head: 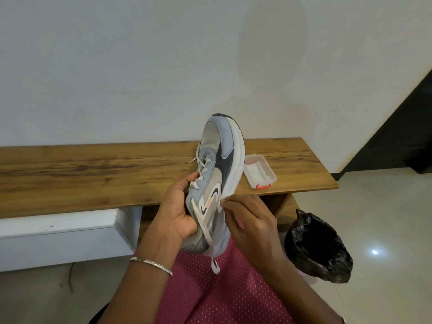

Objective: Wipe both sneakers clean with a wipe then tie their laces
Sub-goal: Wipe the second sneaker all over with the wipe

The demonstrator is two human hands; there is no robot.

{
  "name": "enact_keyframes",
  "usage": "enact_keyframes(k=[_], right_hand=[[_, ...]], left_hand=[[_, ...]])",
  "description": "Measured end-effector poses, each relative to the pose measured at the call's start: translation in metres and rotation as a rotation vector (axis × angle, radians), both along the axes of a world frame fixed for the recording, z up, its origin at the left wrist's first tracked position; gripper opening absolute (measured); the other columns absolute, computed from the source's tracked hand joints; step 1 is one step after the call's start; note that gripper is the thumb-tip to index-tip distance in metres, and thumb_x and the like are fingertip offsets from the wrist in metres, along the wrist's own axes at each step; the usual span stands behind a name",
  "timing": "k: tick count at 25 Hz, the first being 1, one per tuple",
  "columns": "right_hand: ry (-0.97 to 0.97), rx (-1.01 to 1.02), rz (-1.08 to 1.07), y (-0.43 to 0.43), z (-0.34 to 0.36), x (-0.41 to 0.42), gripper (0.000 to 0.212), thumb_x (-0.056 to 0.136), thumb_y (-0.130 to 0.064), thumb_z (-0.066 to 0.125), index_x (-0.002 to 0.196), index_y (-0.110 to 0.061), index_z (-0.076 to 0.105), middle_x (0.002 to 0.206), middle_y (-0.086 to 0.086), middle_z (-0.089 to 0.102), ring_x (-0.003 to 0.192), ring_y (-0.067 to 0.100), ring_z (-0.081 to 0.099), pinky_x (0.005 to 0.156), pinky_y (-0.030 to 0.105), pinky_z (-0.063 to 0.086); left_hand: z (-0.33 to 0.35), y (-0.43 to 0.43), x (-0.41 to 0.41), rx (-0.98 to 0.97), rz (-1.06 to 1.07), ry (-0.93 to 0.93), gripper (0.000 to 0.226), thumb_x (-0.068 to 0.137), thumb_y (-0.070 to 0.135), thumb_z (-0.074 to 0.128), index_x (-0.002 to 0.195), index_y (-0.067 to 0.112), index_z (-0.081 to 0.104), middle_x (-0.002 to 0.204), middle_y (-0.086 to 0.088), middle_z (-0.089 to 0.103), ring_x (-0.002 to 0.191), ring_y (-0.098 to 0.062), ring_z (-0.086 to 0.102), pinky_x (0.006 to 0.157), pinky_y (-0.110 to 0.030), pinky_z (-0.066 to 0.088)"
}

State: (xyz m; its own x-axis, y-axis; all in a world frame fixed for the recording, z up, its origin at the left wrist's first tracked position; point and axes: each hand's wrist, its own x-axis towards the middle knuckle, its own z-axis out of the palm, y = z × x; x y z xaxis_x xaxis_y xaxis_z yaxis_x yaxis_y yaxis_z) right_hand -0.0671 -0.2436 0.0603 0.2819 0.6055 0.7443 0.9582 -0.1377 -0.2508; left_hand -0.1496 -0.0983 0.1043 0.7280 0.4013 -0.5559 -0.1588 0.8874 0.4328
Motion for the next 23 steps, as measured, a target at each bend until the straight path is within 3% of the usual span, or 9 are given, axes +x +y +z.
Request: enact_keyframes(k=[4,8,10,15,17,21,23], right_hand=[[-0.028,0.126,-0.085,0.013,0.036,0.024,0.01,0.087,-0.004,0.074,0.097,-0.002,0.075,0.099,0.01,0.072,0.093,0.02,0.065,0.082,0.029,0.053],[-0.012,0.259,-0.155,0.023,0.063,0.038,0.012,0.091,-0.006,0.069,0.101,-0.001,0.075,0.102,0.012,0.069,0.095,0.022,0.063,0.083,0.025,0.051],[-0.003,0.234,-0.146,0.022,0.05,0.027,0.013,0.09,-0.003,0.069,0.102,-0.001,0.074,0.102,0.013,0.068,0.096,0.021,0.061,0.083,0.023,0.049],[0.041,0.109,-0.038,0.012,0.019,-0.003,0.018,0.085,0.004,0.073,0.101,-0.002,0.074,0.101,0.011,0.068,0.095,0.016,0.06,0.081,0.025,0.051],[0.011,0.147,-0.079,0.017,0.033,0.008,0.015,0.086,0.001,0.072,0.101,-0.001,0.074,0.101,0.013,0.068,0.095,0.019,0.061,0.081,0.025,0.051],[-0.034,0.211,-0.142,0.026,0.063,0.034,0.014,0.091,-0.005,0.068,0.102,-0.002,0.074,0.101,0.012,0.068,0.094,0.023,0.061,0.078,0.029,0.051],[-0.004,0.177,-0.129,0.025,0.056,0.026,0.015,0.089,-0.003,0.069,0.104,-0.002,0.073,0.103,0.012,0.067,0.095,0.022,0.06,0.078,0.03,0.052]], left_hand=[[0.0,-0.006,0.0,-0.036,-0.031,-0.009,0.045,0.087,0.026,0.07,0.125,0.002,0.069,0.118,-0.017,0.072,0.099,-0.031,0.069,0.101,-0.045,0.052],[0.005,-0.014,0.0,-0.007,-0.055,-0.005,0.037,0.082,0.023,0.07,0.111,0.001,0.074,0.104,-0.02,0.076,0.082,-0.031,0.074,0.084,-0.043,0.059],[0.006,-0.015,-0.001,-0.029,-0.056,-0.015,0.039,0.085,0.023,0.069,0.116,0.0,0.072,0.111,-0.021,0.074,0.089,-0.032,0.073,0.089,-0.043,0.059],[0.005,-0.009,-0.002,-0.018,-0.013,-0.044,0.039,0.091,0.027,0.066,0.121,0.003,0.07,0.102,-0.019,0.074,0.082,-0.03,0.073,0.073,-0.04,0.062],[0.006,-0.011,-0.002,0.022,-0.021,-0.056,0.039,0.09,0.027,0.066,0.121,0.003,0.07,0.107,-0.019,0.075,0.088,-0.032,0.073,0.078,-0.04,0.062],[0.006,-0.015,-0.003,0.095,-0.052,-0.081,0.045,0.088,0.025,0.07,0.128,0.003,0.068,0.124,-0.021,0.07,0.115,-0.035,0.066,0.106,-0.046,0.049],[0.005,-0.013,-0.004,0.125,-0.034,-0.1,0.05,0.086,0.024,0.072,0.13,0.003,0.066,0.126,-0.022,0.068,0.117,-0.035,0.066,0.107,-0.045,0.049]])
